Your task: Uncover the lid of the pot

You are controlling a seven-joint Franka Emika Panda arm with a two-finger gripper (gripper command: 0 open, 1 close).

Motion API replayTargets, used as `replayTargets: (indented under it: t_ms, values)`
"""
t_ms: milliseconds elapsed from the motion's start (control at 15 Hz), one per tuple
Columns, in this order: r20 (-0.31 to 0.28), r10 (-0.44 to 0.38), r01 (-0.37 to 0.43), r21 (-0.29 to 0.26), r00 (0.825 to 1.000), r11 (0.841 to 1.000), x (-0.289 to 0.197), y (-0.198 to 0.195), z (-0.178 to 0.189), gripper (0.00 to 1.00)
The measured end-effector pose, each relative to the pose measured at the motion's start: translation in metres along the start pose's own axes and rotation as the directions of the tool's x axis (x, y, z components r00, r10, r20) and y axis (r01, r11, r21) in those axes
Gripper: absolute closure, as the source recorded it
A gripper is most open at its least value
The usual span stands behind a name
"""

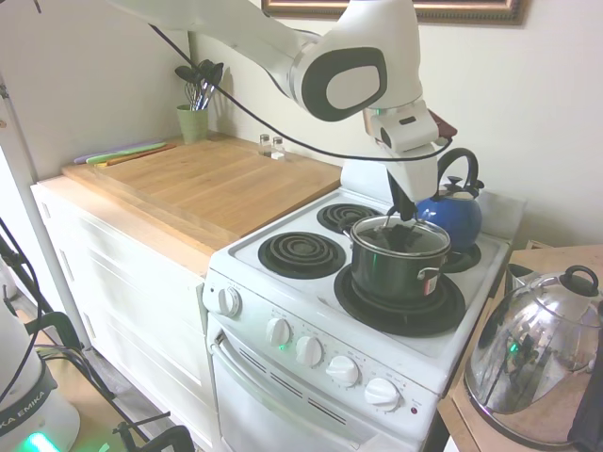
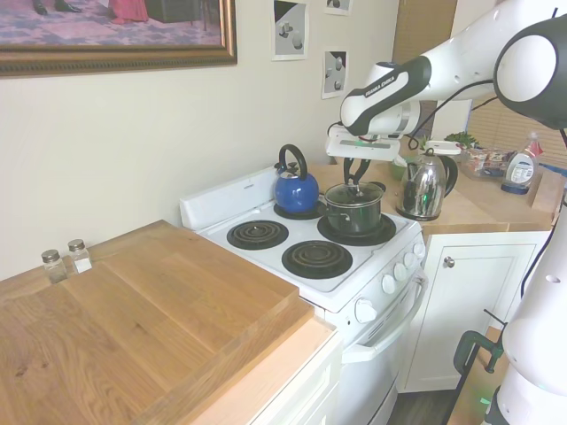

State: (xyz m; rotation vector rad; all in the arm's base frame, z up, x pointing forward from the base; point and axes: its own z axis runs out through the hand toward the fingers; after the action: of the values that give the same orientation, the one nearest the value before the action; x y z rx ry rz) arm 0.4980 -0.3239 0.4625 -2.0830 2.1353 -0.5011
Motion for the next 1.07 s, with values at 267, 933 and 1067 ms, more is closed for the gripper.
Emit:
replayTargets:
  t_ms: [267, 933, 1067]
  values:
    - [0.012, -0.003, 0.003, 0.008, 1.000, 1.000, 0.000, 0.000, 0.001, 1.00]
    - [0.037, -0.008, 0.006, 0.048, 0.999, 0.999, 0.017, 0.009, -0.007, 1.00]
    - [0.031, -0.004, 0.002, 0.065, 1.000, 0.998, 0.023, 0.012, -0.021, 1.00]
